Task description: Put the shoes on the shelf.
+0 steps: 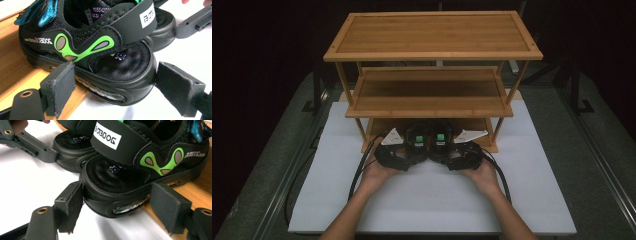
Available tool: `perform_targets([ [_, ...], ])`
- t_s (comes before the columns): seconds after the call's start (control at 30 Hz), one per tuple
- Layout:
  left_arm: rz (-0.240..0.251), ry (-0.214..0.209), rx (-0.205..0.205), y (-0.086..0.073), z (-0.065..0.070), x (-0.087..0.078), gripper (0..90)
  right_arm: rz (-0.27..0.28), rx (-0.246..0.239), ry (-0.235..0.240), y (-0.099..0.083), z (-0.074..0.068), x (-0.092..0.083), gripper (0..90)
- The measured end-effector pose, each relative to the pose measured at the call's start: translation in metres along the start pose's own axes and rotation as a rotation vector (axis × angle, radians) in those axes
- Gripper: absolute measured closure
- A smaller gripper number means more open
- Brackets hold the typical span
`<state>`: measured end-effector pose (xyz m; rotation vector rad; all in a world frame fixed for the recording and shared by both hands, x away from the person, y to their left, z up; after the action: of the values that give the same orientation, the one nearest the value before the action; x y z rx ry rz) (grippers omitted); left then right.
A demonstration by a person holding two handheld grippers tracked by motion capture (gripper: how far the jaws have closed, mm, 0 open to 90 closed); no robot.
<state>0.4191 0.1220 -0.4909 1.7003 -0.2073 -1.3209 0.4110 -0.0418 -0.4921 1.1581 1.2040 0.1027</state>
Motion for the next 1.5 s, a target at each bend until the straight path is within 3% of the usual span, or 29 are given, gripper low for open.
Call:
perform_targets([
  [0.7, -0.021, 0.061, 0.008, 0.013, -0.030, 0.017, 23.4, 0.016, 0.018, -0.071, 0.016, 0.027, 0.019, 33.4],
  [0.93, -0.036, 0.071, 0.009, 0.015, -0.035, 0.021, 23.7, 0.011, 0.033, -0.088, 0.016, 0.032, 0.022, 33.9],
  [1.0, -0.042, 0.076, 0.011, 0.014, -0.037, 0.022, 23.9, 0.025, -0.001, -0.098, 0.018, 0.035, 0.024, 33.9],
  [1.17, -0.041, 0.078, 0.004, 0.014, -0.039, 0.023, 24.4, 0.017, -0.006, -0.111, 0.020, 0.039, 0.026, 34.1],
  [1.5, -0.047, 0.084, 0.000, 0.014, -0.044, 0.025, 25.1, 0.018, 0.030, -0.111, 0.019, 0.045, 0.027, 36.9],
])
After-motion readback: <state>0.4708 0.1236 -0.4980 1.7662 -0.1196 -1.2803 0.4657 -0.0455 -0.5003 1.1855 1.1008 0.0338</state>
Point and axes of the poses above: each handheld gripper's, and its own axes: x roughly forward along the jaws, y roughly out of its top, z roughly to its right, the point moved 9 cm from there along x, roughly forward along the jaws, and after that the axes turned 5 degrees about -z, right-handed, at the moved point
